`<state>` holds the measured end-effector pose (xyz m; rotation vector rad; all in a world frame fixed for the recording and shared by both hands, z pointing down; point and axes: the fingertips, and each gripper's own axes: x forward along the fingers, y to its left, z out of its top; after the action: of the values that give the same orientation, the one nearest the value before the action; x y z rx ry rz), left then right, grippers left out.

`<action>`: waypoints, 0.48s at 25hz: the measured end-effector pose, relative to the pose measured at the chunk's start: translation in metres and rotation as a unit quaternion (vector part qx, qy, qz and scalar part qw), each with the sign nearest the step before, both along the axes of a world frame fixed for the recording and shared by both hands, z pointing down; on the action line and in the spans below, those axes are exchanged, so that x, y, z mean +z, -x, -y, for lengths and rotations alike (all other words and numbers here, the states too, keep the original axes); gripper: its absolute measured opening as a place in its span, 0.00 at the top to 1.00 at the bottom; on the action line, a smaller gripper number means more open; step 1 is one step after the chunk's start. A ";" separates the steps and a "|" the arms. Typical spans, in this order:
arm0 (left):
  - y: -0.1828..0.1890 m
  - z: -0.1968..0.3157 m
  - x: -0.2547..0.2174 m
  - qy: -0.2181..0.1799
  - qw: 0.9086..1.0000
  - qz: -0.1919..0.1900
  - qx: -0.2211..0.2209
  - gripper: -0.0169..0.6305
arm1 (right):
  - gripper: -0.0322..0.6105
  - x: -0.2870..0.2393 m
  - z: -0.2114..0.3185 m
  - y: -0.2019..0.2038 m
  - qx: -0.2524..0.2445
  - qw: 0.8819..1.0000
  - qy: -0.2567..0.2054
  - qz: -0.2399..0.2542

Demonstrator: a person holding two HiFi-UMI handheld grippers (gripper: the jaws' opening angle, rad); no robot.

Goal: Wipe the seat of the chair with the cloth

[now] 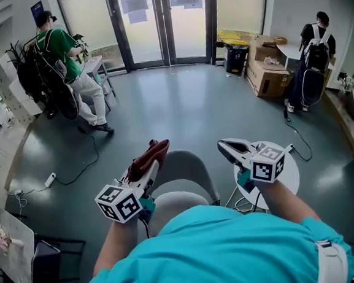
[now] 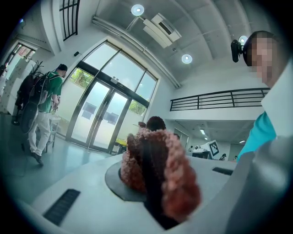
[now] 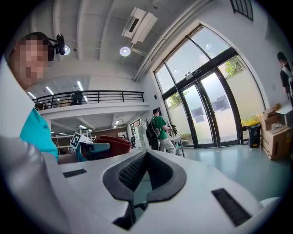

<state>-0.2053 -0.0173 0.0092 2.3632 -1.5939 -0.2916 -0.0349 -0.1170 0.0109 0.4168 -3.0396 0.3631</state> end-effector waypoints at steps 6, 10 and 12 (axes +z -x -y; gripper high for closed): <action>-0.005 0.007 0.003 0.004 1.000 -0.004 0.006 0.88 | 0.96 0.002 0.005 -0.002 -0.002 1.000 -0.002 -0.005; -0.002 0.002 0.007 0.005 1.000 -0.004 0.007 0.88 | 0.96 0.004 0.001 0.001 -0.005 1.000 -0.004 -0.007; -0.003 0.002 0.006 0.004 1.000 -0.002 0.008 0.88 | 0.96 0.003 0.001 0.000 -0.006 1.000 -0.005 -0.008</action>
<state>-0.2021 -0.0195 0.0151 2.3659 -1.5705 -0.2860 -0.0352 -0.1182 0.0143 0.3993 -3.0284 0.3409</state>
